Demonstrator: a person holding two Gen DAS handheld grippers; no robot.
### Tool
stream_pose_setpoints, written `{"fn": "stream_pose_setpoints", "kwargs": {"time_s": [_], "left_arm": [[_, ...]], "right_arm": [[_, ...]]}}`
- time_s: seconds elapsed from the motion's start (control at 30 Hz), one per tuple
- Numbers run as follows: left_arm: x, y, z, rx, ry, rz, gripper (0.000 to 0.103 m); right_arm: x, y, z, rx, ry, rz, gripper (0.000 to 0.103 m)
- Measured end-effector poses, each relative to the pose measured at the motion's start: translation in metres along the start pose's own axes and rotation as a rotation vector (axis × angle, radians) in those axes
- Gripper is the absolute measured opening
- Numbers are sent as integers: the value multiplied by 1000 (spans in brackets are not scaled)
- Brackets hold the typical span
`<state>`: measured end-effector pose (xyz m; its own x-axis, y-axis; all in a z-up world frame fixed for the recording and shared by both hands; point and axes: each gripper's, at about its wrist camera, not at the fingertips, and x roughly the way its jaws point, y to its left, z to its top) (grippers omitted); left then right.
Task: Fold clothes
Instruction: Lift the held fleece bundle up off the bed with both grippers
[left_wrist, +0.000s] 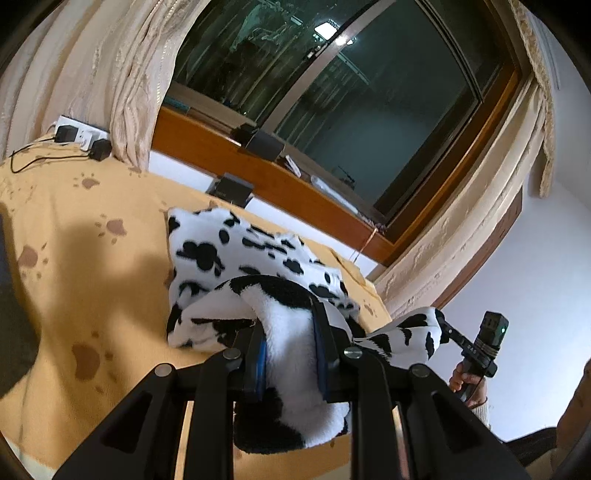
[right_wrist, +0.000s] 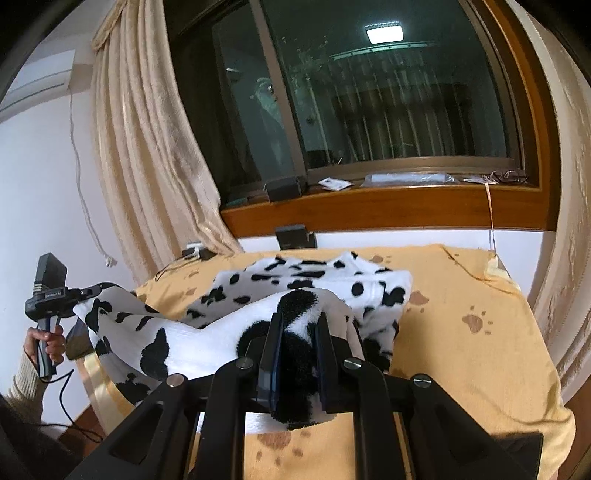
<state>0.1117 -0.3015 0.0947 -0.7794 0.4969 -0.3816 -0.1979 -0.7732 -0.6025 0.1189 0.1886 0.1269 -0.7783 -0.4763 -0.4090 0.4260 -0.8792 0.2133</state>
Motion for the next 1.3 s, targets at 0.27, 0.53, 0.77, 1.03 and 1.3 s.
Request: {"fn": "stream_pose_setpoints", "kwargs": {"time_s": [0.27, 0.53, 0.77, 1.03, 1.3], "left_arm": [[37, 14, 43, -20, -26, -10, 23], [107, 47, 95, -60, -15, 1, 23], [178, 95, 124, -156, 29, 25, 23], [231, 131, 150, -258, 44, 62, 24], [279, 163, 162, -341, 88, 148, 40]], "right_arm": [[35, -21, 25, 41, -28, -18, 16], [110, -60, 58, 107, -18, -53, 16], [190, -113, 65, 237, 60, -80, 16], [243, -149, 68, 327, 76, -90, 16], [290, -175, 83, 327, 138, -167, 17]]}}
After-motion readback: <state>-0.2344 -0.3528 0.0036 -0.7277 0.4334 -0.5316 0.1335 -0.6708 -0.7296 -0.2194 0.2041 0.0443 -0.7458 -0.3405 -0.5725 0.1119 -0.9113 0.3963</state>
